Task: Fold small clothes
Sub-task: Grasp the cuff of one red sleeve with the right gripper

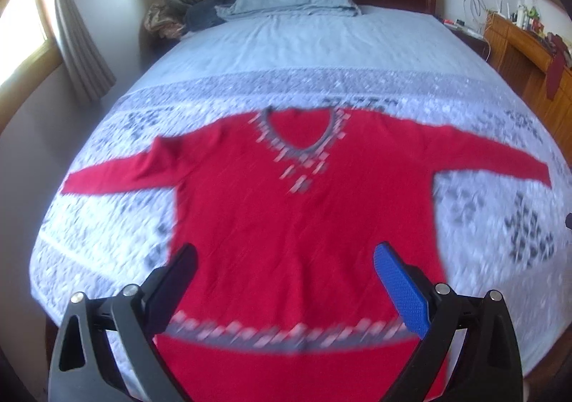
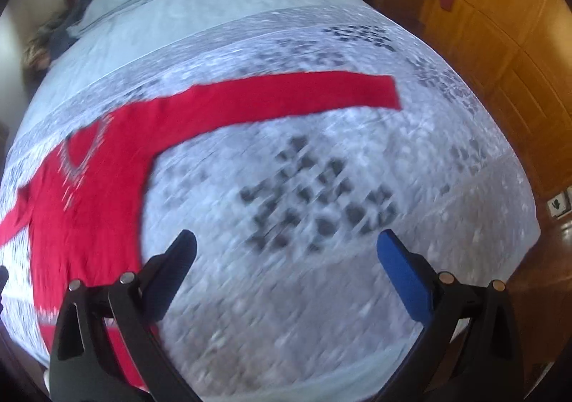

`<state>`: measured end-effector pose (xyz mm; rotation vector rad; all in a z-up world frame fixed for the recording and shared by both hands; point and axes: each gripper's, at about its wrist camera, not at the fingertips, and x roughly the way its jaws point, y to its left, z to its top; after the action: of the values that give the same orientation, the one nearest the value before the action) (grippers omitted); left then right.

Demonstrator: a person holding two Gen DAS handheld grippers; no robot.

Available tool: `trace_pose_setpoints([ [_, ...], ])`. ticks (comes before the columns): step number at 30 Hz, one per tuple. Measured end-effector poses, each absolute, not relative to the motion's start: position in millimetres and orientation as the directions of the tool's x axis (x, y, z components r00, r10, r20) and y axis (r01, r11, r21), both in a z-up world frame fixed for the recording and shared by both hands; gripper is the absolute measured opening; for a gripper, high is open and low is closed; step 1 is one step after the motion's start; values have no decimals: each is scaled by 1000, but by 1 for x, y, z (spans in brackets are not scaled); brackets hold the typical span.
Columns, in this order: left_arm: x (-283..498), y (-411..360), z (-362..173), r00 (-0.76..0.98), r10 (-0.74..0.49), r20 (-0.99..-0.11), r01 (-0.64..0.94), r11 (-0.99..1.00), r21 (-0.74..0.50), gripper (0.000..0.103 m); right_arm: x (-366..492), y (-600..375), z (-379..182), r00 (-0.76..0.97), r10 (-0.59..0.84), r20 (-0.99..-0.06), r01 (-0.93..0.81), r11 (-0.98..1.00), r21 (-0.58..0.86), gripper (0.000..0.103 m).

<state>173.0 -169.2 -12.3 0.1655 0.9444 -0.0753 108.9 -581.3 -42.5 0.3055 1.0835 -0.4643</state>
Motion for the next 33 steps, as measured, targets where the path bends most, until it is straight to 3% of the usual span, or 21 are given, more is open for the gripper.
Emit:
trace_pose_setpoints([
  [9,275,-321,-46,566,-86,-820,213,976,44,99,197,-764,-117,269,-127,-955,608,791,66,100],
  [17,303,-333,-83,539,-60,-840,203,977,61,99,213,-820,-167,293,0,-956,678,706,208,96],
  [19,307,-320,-92,540,-23,-841,178,980,87,99,211,-823,-165,320,-8,-947,682,696,224,88],
  [21,312,-305,-99,526,0,-851,149,984,92,99,209,-825,-160,326,-34,-945,679,704,209,49],
  [22,314,-298,-102,518,9,-855,136,986,92,99,207,-825,-156,333,-30,-942,670,711,214,38],
  [23,316,-290,-104,512,16,-859,123,988,92,99,206,-825,-154,353,-2,-936,661,708,247,13],
  [24,317,-283,-105,511,22,-859,115,989,94,99,204,-825,-149,375,13,-927,659,699,277,8],
  [33,318,-205,-99,517,107,-850,34,989,145,99,237,-717,-82,469,-14,-883,441,870,220,7],
])
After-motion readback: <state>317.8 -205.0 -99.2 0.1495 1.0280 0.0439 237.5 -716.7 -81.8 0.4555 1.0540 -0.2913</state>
